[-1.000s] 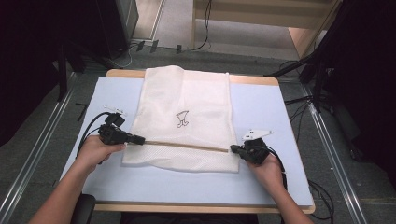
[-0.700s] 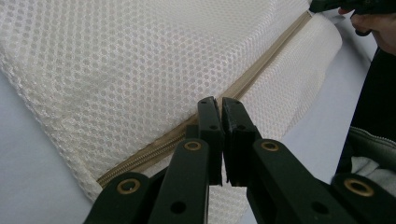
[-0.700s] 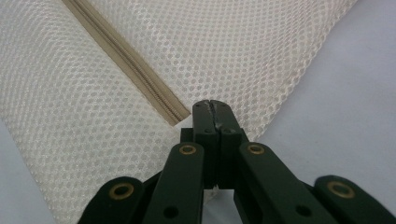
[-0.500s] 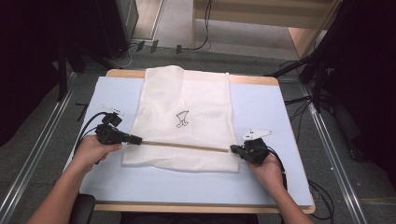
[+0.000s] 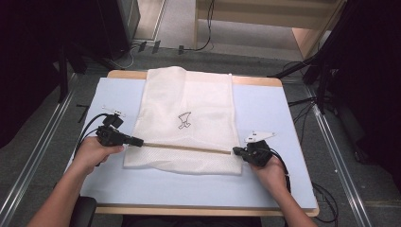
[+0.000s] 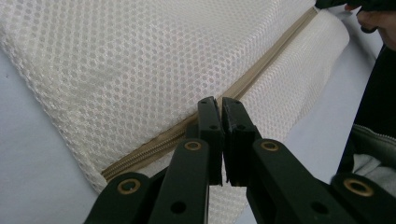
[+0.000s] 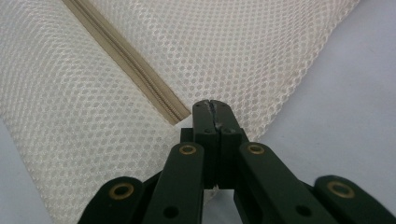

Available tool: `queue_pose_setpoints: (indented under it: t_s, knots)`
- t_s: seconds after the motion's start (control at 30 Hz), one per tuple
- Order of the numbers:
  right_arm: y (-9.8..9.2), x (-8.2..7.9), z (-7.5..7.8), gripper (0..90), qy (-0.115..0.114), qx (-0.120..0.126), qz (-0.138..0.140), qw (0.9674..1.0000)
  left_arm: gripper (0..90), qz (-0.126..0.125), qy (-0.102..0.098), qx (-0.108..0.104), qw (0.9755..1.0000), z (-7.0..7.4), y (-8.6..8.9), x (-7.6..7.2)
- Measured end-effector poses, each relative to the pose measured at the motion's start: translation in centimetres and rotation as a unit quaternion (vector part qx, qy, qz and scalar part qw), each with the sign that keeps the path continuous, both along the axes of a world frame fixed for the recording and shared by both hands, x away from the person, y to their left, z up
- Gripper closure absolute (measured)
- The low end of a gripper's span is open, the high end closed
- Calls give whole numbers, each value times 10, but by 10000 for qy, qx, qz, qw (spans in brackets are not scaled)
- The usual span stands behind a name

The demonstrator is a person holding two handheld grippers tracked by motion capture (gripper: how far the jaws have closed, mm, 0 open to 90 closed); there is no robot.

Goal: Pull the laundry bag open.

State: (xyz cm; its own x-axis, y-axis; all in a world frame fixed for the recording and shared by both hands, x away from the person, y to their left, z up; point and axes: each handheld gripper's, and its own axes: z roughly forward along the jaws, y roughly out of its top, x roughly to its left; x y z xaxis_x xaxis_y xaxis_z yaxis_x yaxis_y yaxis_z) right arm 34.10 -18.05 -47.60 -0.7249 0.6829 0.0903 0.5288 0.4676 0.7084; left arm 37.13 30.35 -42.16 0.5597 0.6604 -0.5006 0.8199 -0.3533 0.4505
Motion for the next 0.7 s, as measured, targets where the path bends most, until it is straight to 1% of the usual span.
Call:
queue_pose_setpoints:
  t_s: [0.03, 0.07, 0.1, 0.17, 0.2, 0.23, 0.3, 0.33, 0.4, 0.43, 0.47, 0.5, 0.53, 0.57, 0.6, 0.67, 0.7]
  knots:
    - [0, 0, 0, 900, -17, -3, 21, 10000, 888, 74, 22, 7, 10000, 0, 2, 0]
    - [0, 0, 0, 900, -21, -8, 16, 10000, 888, 60, 57, 8, 10000, 0, 4, 1]
    - [0, 0, 0, 900, -21, -8, 16, 10000, 888, 162, 29, 42, 9999, -1, 7, 1]
    - [0, 0, 0, 900, -15, -27, 11, 10000, 888, 214, 55, 33, 9998, -1, 14, 0]
    - [0, 0, 0, 900, -13, -25, 7, 10000, 888, 303, 74, 48, 9995, -2, 18, 0]
    - [0, 0, 0, 900, -1, -21, -3, 10000, 888, 304, 106, 21, 9995, -3, 22, 0]
    - [0, 0, 0, 900, 2, -19, -1, 10000, 888, 405, 113, 39, 9991, -4, 27, -2]
    - [0, 0, 0, 900, -5, -14, 11, 10000, 888, 359, 99, 32, 9993, -4, 29, -2]
    - [0, 1, 0, 900, -5, -15, 12, 10000, 887, 397, 62, 37, 9992, -3, 34, -3]
    - [0, 1, 0, 900, -5, -15, 12, 10000, 887, 466, 39, 29, 9989, -3, 37, -4]
    - [0, 1, 0, 900, -2, -12, 12, 10000, 887, 532, 31, 72, 9986, -3, 40, -4]
    - [0, 1, 0, 900, -2, -12, 12, 10000, 887, 576, 17, 161, 9982, -4, 44, -4]
    - [-1, 1, 0, 900, -3, -8, 13, 10000, 887, 689, 50, 122, 9975, -7, 51, -5]
    - [-1, 1, 0, 900, -3, -8, 13, 10000, 887, 689, 50, 122, 9975, -7, 51, -5]
    - [-1, 1, 0, 900, -1, -9, 15, 10000, 887, 693, 0, 84, 9976, -7, 54, -5]
    - [-1, 1, 0, 900, -5, -5, 24, 10000, 886, 667, -30, -3, 9978, -6, 57, -6]
    - [-1, 1, 0, 900, 0, -2, 24, 10000, 886, 704, -89, -14, 9975, -6, 58, -6]
